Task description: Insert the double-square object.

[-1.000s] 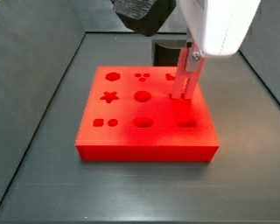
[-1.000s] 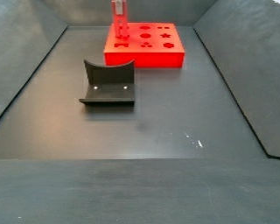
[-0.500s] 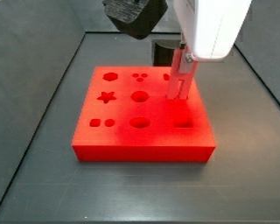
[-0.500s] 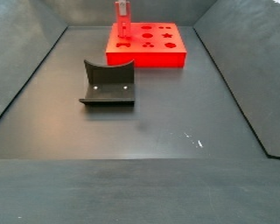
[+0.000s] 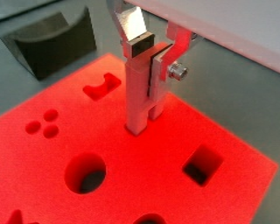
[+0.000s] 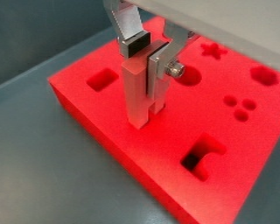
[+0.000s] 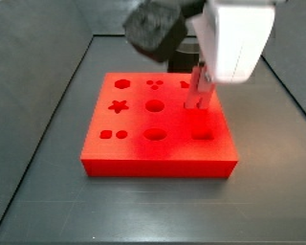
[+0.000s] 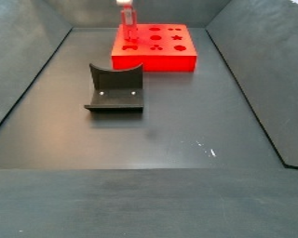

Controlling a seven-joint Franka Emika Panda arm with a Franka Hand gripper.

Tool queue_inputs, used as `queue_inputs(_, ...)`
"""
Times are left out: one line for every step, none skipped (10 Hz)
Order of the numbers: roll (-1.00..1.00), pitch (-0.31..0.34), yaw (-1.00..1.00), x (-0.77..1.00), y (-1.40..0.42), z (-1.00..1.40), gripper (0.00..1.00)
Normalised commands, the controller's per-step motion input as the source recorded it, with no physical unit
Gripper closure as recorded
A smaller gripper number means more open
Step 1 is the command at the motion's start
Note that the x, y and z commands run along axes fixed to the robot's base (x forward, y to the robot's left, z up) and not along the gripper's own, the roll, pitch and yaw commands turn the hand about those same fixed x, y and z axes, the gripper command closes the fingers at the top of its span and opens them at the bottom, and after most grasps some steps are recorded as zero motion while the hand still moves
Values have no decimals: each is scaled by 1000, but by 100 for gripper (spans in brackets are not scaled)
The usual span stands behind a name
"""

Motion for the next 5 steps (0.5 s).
queue_inputs(96, -133, 0, 0, 0, -789, 100)
queue_inputs(86, -146, 0, -9, 0, -749, 100)
queue_inputs(54, -157, 0, 0, 0, -766, 100)
queue_inputs(46, -139, -6, -26, 0, -666, 100)
queue_inputs(0, 0, 0, 0, 0, 0, 100)
